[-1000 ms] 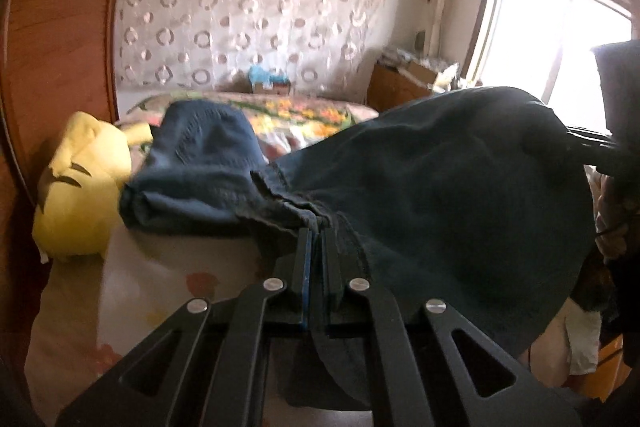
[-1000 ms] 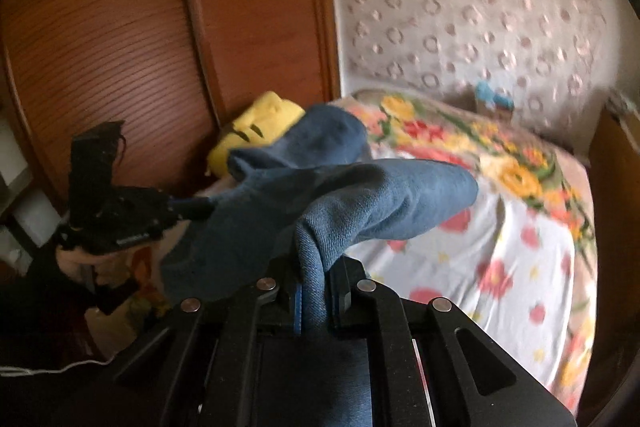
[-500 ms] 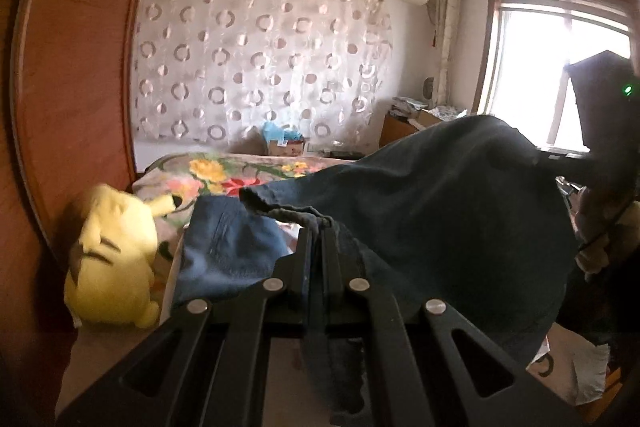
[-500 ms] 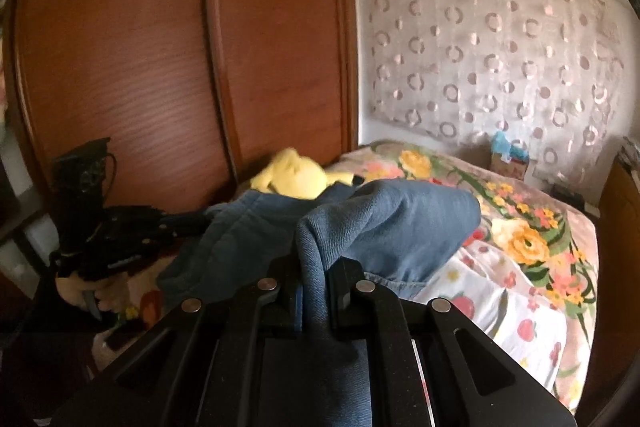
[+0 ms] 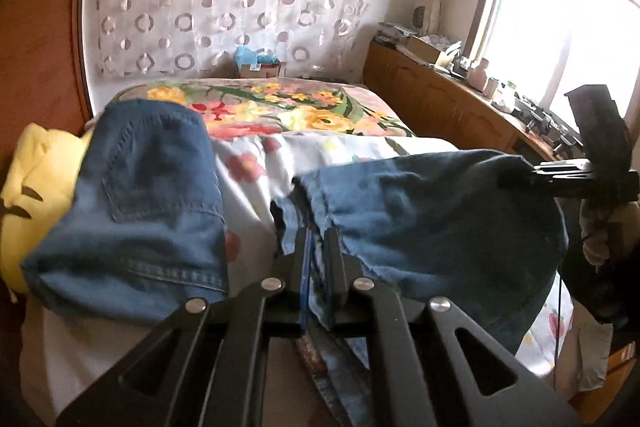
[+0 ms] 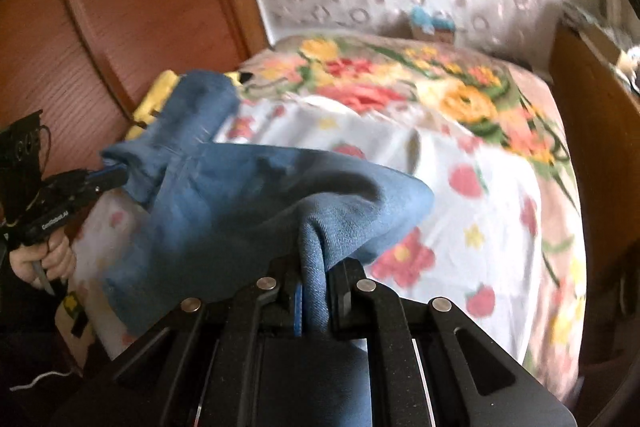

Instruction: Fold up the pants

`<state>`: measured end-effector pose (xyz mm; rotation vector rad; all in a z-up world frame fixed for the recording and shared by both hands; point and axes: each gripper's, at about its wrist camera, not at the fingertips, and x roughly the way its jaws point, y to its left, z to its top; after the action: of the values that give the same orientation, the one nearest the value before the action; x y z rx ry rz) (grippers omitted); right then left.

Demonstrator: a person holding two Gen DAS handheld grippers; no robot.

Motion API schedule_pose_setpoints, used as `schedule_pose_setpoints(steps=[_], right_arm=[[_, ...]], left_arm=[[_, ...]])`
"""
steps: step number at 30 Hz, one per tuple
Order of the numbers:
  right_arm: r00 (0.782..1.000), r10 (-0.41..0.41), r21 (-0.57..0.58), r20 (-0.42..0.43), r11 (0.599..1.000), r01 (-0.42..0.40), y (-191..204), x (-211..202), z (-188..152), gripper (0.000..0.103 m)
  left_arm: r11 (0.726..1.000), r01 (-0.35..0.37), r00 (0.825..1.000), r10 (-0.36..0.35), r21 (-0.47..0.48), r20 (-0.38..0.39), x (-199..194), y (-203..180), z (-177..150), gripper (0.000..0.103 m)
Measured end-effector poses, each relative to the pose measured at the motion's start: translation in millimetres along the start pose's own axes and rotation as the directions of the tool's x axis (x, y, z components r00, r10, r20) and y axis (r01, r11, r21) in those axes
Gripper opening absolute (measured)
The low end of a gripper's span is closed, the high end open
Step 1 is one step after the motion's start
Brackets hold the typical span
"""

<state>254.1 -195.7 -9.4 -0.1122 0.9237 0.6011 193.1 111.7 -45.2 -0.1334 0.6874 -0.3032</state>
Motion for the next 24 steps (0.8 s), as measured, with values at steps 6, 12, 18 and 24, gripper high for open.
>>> schedule_pose_setpoints(steps=[6,12,18,24], right_arm=[[1.000,-0.024,0.059,-0.020,0.998,0.025,-20,15,-11,0.014],[1.000,-0.001,0.086,-0.008,0.996,0.002,-27,11,-17,0.014],[1.000,-0.011,0.091,-0.028,0.996,0.013,-28,13,-22,0.014],[0.999,-0.016,0.111,-0.038,0.994,0.020,-32,11,-34,0.022]], left_arm=[[0.999,-0.049,0.998,0.050,0.015,-0.029,13,6,-27,0.004],[0.997,-0.079,0.993,0.078,-0.004,-0.088,19,24,-54,0.004],[0.993,-0.099,0.986,0.107,0.067,-0.125,15,20,-68,0.004],[0.989,-0.108,0.981,0.122,0.100,-0.150,3,29,-81,0.004]])
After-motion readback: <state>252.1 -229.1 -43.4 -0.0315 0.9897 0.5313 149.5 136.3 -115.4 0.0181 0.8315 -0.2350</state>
